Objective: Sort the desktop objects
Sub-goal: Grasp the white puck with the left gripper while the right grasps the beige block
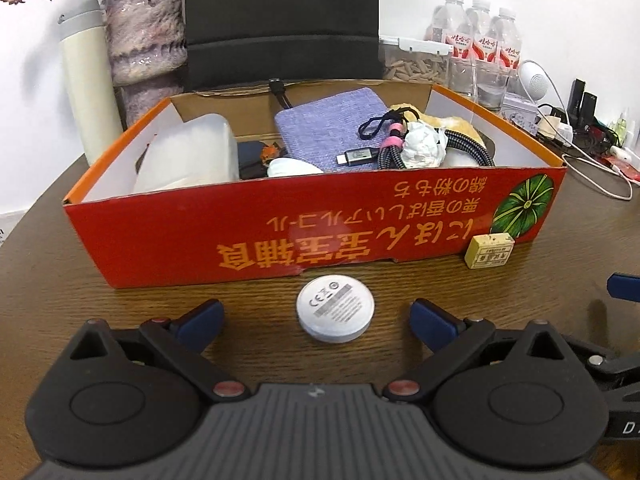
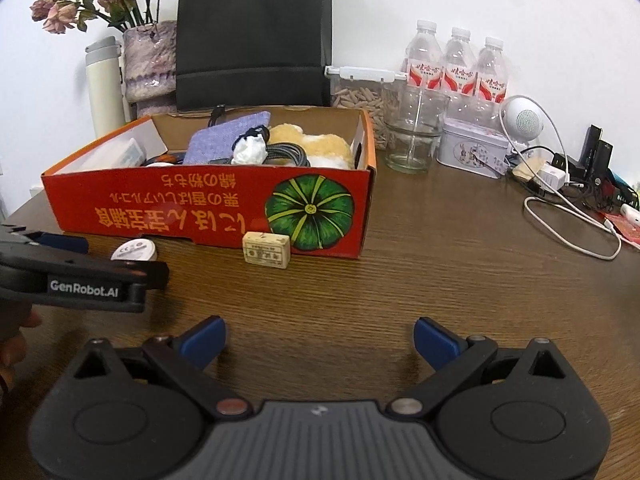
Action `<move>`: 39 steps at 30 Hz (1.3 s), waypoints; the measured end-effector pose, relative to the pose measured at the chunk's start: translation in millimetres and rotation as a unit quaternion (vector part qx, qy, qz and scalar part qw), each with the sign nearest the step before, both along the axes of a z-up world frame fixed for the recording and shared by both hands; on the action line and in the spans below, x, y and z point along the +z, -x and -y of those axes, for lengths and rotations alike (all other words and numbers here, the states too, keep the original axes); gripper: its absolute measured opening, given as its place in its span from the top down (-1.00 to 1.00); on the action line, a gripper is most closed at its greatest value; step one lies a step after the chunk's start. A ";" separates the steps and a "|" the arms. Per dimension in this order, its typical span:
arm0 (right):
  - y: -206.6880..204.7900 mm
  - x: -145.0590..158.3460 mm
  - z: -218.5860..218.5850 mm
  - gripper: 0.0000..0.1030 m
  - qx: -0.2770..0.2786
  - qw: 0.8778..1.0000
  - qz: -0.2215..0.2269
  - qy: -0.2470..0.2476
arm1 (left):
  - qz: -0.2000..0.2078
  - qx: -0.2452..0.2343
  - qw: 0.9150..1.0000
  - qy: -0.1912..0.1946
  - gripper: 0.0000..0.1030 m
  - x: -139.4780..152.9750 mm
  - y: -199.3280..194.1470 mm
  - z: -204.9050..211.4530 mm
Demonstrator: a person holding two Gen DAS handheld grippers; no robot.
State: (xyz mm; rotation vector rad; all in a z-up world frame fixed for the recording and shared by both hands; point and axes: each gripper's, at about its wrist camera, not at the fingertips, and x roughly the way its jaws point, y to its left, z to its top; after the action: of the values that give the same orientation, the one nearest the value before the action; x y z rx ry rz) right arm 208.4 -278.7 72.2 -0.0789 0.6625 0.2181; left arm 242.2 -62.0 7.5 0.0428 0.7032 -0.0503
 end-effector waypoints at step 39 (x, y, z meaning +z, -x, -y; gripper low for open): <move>-56.4 6.0 -51.1 -0.12 -0.040 0.999 -0.012 -0.022 | 0.007 0.008 0.995 0.098 0.23 19.9 -1.3 -33.1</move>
State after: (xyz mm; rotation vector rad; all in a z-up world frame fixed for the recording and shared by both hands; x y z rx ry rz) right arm 264.9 -227.6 78.2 -0.0072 0.6835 0.1579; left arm 243.5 -28.9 27.4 -0.1515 0.6819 -0.1030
